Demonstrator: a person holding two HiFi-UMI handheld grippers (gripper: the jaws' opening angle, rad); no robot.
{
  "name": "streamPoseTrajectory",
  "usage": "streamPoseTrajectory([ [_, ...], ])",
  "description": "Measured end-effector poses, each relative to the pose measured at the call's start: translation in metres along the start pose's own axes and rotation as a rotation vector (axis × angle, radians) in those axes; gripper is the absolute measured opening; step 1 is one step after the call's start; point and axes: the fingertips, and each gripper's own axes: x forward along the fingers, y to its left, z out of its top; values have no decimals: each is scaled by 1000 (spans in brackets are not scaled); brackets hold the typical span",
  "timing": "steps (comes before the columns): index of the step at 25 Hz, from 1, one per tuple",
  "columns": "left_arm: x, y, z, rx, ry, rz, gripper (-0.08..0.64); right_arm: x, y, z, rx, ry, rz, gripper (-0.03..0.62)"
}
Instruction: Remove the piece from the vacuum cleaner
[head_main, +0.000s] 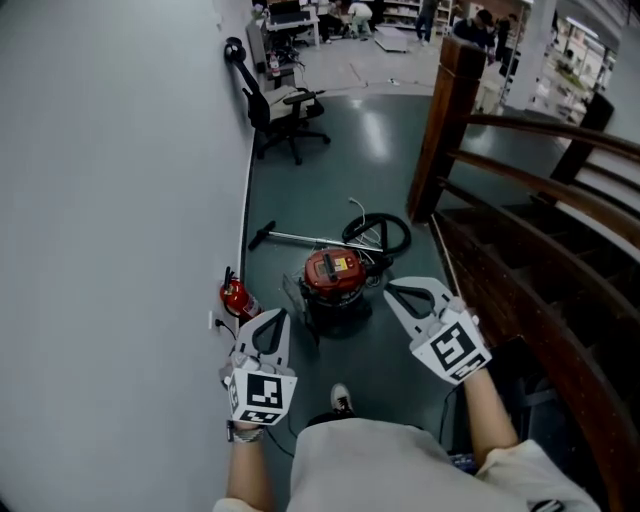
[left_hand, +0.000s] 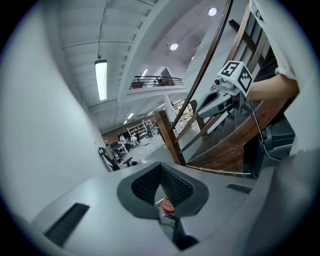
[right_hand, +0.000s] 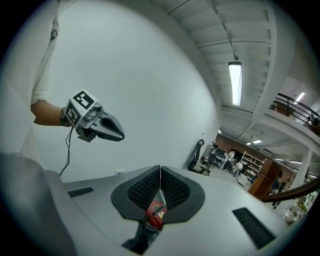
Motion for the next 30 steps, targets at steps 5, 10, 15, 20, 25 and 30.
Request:
streamPoseTrajectory([
  [5,34,28,-16,-9,16,-22,-2,42,-13,-3,0,30,29,29],
  [10,59,48,-27,-15,22,-29,-2,72,-25,-8,18,45,31,29],
  [15,78,59,-40,-22,37,-47,-2,94,-31,-12,15,65,34,29],
  [20,92,62,-49,-19,55,-75,-2,108,-40,-18,66,59,29,29],
  [25,107,74,-59,-12,69,-76,-2,123,-49,-29,78,76,21,29],
  [30,122,79,-66,-18,92,-64,-2,139,-60,-38,81,92,49,29],
])
